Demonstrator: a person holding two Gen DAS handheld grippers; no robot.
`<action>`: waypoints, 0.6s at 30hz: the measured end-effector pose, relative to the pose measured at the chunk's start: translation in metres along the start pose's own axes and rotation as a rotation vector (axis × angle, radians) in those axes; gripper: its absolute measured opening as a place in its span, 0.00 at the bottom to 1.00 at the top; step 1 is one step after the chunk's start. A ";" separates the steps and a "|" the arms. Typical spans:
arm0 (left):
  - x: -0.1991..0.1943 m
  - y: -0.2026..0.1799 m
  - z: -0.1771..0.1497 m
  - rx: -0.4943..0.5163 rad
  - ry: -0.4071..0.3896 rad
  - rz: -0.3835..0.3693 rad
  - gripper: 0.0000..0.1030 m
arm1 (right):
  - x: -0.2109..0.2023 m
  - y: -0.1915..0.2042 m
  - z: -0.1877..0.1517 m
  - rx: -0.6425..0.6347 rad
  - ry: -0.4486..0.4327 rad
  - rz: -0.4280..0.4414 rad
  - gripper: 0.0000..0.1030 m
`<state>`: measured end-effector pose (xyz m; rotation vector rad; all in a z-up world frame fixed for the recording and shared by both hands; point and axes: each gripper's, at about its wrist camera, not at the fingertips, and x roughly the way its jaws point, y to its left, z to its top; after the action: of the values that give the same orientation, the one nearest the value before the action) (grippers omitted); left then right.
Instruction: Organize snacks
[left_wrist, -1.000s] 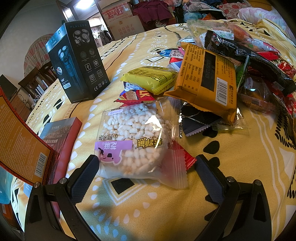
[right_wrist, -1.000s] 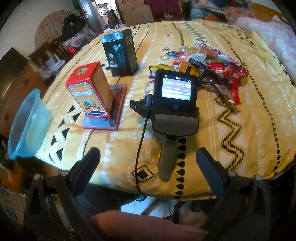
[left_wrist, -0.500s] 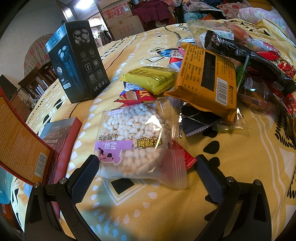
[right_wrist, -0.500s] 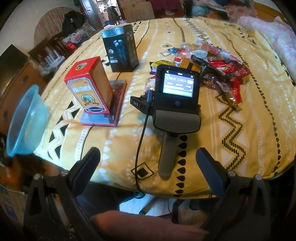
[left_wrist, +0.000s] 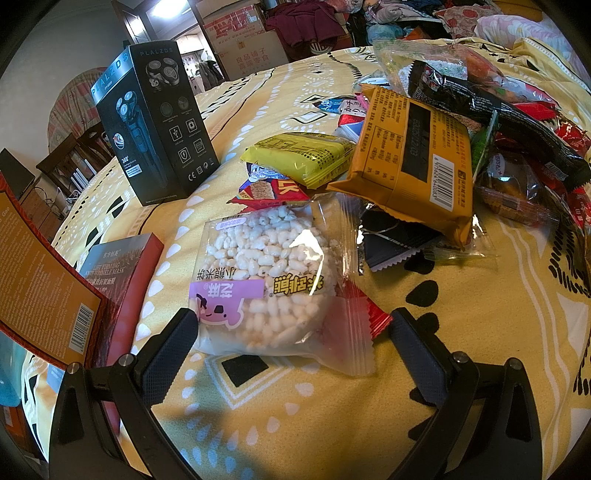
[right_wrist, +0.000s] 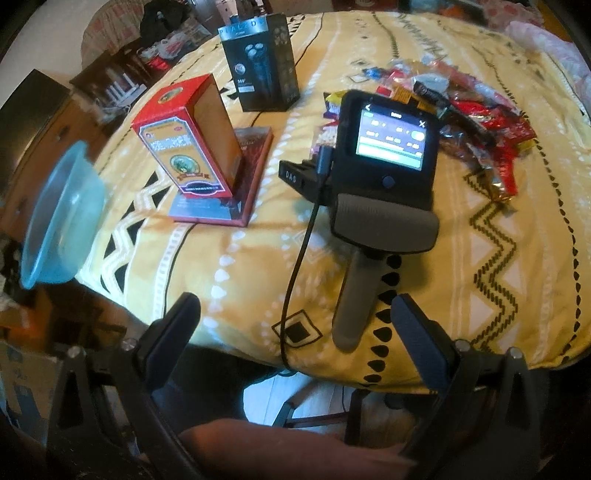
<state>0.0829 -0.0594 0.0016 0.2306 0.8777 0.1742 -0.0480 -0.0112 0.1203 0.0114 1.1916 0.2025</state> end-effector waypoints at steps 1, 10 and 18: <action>0.000 0.000 0.000 0.000 0.000 0.000 1.00 | 0.000 0.000 0.000 0.001 0.001 0.001 1.00; 0.000 0.000 0.000 0.000 0.000 0.000 1.00 | -0.009 0.001 -0.002 0.016 -0.010 -0.057 1.00; 0.000 0.000 0.000 0.000 0.000 0.000 1.00 | -0.023 -0.004 -0.005 0.045 -0.058 -0.061 1.00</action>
<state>0.0829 -0.0593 0.0016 0.2307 0.8780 0.1742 -0.0605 -0.0190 0.1387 0.0202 1.1366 0.1216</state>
